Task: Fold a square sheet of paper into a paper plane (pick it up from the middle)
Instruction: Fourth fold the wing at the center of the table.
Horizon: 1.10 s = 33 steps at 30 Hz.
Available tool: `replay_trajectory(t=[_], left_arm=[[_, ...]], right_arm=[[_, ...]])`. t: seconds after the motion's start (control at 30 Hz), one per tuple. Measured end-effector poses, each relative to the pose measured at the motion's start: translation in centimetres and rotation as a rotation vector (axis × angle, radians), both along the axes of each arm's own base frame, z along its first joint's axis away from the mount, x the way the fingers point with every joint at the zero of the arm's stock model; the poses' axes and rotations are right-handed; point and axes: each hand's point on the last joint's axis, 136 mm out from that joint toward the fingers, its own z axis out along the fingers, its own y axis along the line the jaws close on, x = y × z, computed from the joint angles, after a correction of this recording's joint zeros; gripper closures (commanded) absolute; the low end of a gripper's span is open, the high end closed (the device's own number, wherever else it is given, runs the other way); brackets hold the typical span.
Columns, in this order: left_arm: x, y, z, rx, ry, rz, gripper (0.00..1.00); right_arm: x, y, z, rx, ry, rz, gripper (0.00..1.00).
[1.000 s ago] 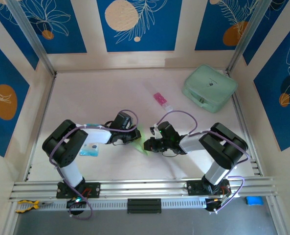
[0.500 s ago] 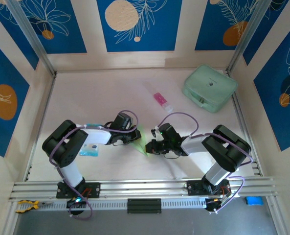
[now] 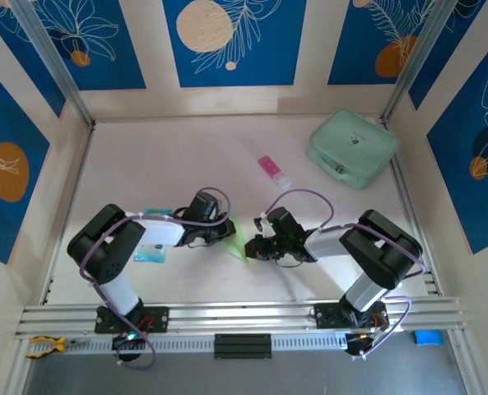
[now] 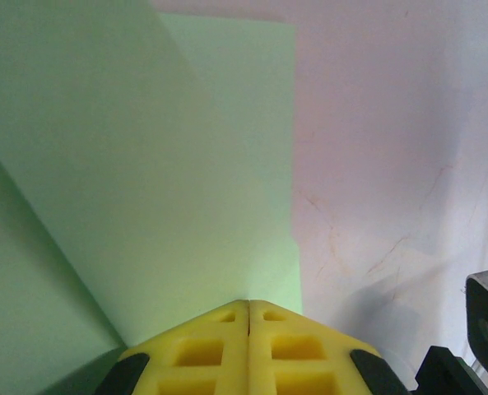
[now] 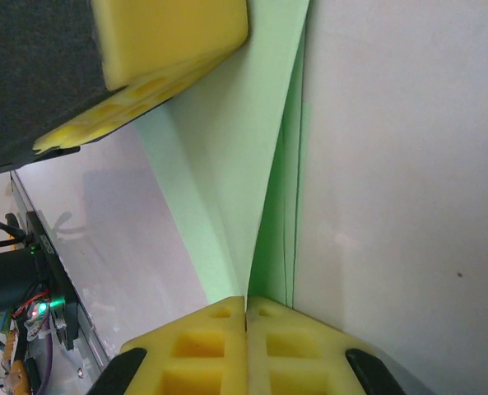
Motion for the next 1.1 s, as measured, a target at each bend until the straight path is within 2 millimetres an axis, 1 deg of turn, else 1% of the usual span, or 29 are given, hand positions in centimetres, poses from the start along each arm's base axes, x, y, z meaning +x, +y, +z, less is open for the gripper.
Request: replay_trajectory(t=[0.13, 0.53, 0.83, 0.9, 1.1], left_arm=[[0.0, 0.1, 0.0, 0.003, -0.001, 0.003, 1.0], [-0.1, 0.1, -0.1, -0.007, -0.001, 0.005, 1.0], [-0.2, 0.1, -0.1, -0.02, -0.001, 0.007, 1.0], [-0.2, 0.1, -0.1, -0.022, 0.0, 0.01, 1.0], [-0.2, 0.1, -0.1, -0.024, 0.002, 0.013, 1.0]], right_arm=[[-0.1, 0.1, 0.0, 0.004, 0.004, 0.005, 0.91], [-0.5, 0.0, 0.1, 0.005, 0.03, 0.026, 0.91], [-1.1, 0.0, 0.0, 0.003, 0.04, 0.062, 0.87], [-1.2, -0.1, 0.1, -0.001, 0.04, 0.067, 0.85], [-1.6, -0.5, 0.1, -0.026, 0.052, 0.076, 0.83]])
